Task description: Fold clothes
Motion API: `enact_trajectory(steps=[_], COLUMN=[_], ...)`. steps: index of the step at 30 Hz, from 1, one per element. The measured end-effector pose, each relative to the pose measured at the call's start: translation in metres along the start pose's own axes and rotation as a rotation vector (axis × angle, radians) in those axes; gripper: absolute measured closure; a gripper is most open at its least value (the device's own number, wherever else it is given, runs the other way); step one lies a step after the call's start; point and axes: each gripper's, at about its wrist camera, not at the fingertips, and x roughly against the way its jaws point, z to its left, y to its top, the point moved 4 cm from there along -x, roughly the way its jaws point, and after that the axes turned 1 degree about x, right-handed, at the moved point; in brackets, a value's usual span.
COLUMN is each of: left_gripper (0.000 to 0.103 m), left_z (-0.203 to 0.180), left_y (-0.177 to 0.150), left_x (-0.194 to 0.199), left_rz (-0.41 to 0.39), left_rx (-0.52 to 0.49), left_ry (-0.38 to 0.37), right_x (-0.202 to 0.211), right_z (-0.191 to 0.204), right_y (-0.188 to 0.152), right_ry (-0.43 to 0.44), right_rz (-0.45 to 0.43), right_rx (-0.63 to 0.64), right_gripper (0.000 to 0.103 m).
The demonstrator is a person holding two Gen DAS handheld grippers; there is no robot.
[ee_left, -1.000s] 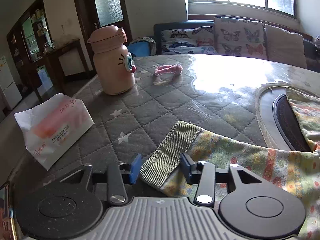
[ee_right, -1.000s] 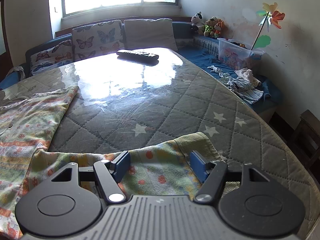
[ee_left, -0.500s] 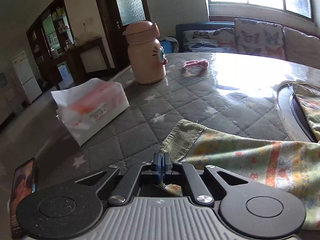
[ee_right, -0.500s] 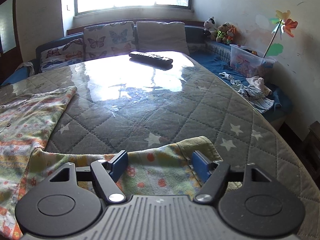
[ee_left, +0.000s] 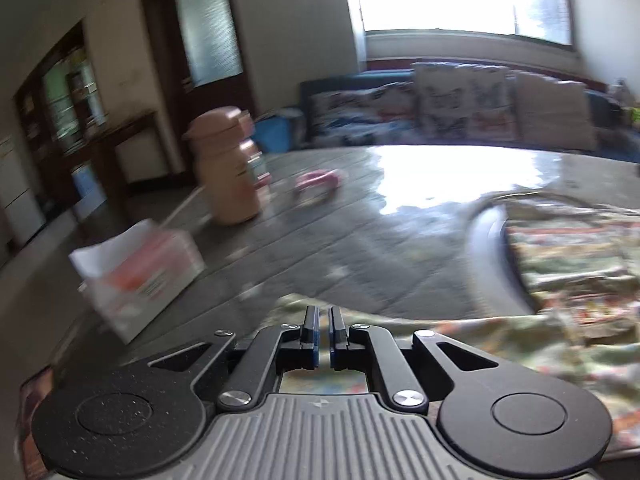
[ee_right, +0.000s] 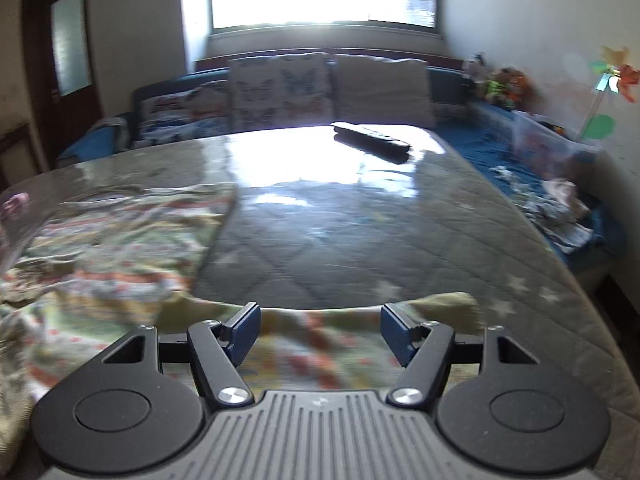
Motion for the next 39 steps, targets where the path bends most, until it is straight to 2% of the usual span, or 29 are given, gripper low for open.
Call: enact_trajectory(steps=[5, 9, 14, 18, 22, 26, 31, 35, 39], left_gripper=[0.096, 0.096, 0.096, 0.096, 0.096, 0.096, 0.096, 0.096, 0.095], left_z=[-0.069, -0.127, -0.177, -0.197, -0.201, -0.193, -0.179, -0.169, -0.166], left_y=[0.004, -0.004, -0.021, -0.036, -0.044, -0.039, -0.03, -0.025, -0.025], left_x=[0.008, 0.007, 0.007, 0.014, 0.02, 0.018, 0.02, 0.024, 0.03], left_rz=[-0.002, 0.02, 0.048, 0.049, 0.04, 0.056, 0.047, 0.035, 0.024], left_rx=[-0.102, -0.198, -0.292, -0.359, -0.381, -0.319, -0.25, -0.217, -0.221], left_ry=[-0.231, -0.369, -0.489, -0.557, -0.588, -0.614, -0.612, -0.605, -0.614], right_x=[0.0, 0.0, 0.002, 0.008, 0.025, 0.041, 0.043, 0.034, 0.025], right_z=[0.055, 0.09, 0.115, 0.12, 0.135, 0.158, 0.2, 0.225, 0.232], right_y=[0.002, -0.006, -0.022, -0.029, -0.027, -0.024, -0.033, -0.044, -0.052], right_ry=[0.149, 0.227, 0.253, 0.258, 0.318, 0.424, 0.555, 0.594, 0.582], right_rz=[0.012, 0.038, 0.069, 0.085, 0.067, 0.057, 0.088, 0.117, 0.141], right_rx=[0.107, 0.183, 0.295, 0.338, 0.367, 0.396, 0.454, 0.498, 0.495], right_gripper=[0.044, 0.046, 0.048, 0.051, 0.052, 0.056, 0.064, 0.071, 0.09])
